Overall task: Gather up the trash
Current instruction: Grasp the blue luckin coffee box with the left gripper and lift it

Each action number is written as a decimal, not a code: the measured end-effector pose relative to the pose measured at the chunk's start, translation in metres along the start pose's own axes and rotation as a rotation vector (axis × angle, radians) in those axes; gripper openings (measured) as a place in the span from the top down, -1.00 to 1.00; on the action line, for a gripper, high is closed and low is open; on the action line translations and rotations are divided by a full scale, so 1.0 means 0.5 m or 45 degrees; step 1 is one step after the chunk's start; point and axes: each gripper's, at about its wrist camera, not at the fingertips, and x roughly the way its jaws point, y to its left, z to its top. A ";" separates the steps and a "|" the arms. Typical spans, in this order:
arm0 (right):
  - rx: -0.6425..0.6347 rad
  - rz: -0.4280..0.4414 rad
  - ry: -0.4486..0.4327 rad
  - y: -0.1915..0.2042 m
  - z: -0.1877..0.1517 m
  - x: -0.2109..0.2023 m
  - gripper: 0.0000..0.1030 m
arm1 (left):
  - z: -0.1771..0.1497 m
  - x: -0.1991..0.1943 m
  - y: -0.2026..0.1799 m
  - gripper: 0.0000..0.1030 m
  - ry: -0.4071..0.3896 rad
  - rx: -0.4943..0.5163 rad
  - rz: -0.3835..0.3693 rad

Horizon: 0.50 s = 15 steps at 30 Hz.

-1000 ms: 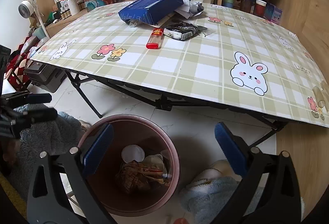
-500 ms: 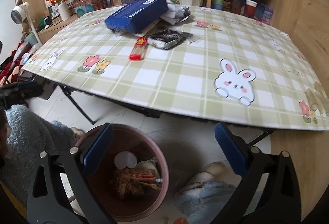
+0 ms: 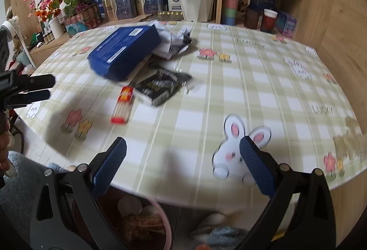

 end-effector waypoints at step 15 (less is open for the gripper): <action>0.029 0.044 0.031 -0.026 0.061 0.098 -0.89 | 0.093 0.154 0.048 -0.10 0.058 -0.509 -0.286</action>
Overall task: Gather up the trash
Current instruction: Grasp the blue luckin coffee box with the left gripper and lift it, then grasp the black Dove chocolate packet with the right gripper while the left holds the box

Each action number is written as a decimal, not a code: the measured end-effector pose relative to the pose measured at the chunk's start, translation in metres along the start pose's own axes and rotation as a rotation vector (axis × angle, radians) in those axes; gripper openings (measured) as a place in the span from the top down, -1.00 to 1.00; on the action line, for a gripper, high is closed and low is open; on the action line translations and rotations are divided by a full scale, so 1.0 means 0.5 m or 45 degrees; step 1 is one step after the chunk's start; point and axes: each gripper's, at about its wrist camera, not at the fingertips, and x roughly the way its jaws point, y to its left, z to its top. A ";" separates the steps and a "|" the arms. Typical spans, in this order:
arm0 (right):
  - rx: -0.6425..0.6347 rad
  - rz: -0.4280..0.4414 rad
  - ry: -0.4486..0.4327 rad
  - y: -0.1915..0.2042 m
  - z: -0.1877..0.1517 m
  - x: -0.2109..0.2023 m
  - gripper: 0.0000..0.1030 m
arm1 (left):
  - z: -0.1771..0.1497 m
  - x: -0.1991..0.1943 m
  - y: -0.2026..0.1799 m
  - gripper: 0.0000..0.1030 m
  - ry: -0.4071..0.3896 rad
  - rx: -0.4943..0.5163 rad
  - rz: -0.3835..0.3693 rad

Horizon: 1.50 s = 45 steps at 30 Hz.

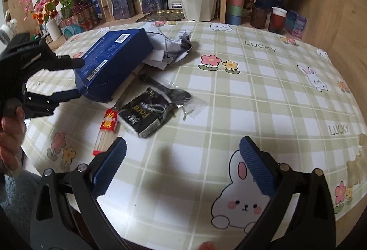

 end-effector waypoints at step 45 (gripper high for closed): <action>0.311 0.124 0.129 0.065 0.072 0.099 -0.56 | -0.056 -0.343 -0.074 0.74 -0.203 0.664 0.349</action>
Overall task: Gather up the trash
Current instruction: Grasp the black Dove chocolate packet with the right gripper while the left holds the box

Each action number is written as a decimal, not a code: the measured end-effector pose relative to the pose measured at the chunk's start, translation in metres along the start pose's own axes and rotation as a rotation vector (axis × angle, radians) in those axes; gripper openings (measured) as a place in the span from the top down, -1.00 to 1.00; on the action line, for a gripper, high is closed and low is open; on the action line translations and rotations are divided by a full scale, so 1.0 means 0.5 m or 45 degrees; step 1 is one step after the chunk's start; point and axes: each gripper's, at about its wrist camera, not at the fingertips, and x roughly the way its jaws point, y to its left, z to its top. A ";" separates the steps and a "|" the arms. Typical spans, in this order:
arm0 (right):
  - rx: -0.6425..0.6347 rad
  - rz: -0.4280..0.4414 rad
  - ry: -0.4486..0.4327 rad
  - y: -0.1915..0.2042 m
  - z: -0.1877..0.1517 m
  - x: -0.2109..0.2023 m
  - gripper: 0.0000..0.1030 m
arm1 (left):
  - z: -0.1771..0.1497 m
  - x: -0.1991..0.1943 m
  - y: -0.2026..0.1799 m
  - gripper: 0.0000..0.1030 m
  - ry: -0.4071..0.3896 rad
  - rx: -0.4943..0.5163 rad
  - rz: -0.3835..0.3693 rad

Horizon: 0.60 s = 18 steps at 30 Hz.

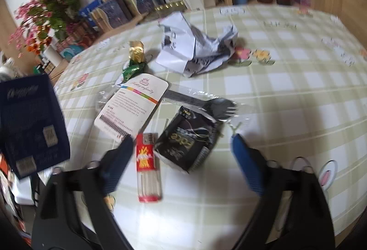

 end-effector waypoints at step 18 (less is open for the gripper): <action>-0.120 -0.076 0.019 0.007 0.015 -0.008 0.69 | -0.027 -0.008 -0.045 0.73 0.042 0.066 -0.085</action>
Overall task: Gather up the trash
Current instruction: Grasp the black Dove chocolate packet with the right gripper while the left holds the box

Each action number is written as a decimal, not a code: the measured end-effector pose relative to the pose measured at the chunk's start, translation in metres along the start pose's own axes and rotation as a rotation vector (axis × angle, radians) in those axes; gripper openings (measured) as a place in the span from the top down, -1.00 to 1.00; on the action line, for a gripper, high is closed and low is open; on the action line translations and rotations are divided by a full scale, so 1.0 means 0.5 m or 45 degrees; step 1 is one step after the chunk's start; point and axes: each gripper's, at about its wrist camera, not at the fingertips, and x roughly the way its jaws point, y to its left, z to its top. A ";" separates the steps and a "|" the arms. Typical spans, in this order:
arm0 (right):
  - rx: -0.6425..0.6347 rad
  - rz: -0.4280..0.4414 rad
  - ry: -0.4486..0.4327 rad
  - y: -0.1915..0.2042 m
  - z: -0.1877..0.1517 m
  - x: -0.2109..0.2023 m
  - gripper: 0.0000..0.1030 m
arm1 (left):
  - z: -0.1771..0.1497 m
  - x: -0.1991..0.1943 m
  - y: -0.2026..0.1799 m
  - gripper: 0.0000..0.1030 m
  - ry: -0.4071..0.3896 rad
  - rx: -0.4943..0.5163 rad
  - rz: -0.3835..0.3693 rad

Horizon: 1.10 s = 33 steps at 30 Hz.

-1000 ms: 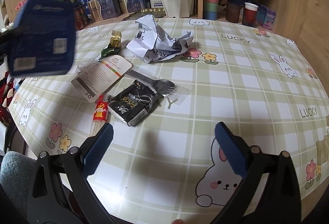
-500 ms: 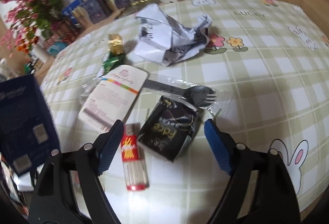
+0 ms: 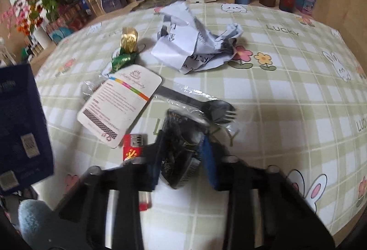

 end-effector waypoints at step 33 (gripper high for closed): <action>-0.153 0.222 -0.279 0.023 -0.184 -0.338 0.76 | -0.187 -0.120 -0.119 0.73 0.202 0.298 -0.140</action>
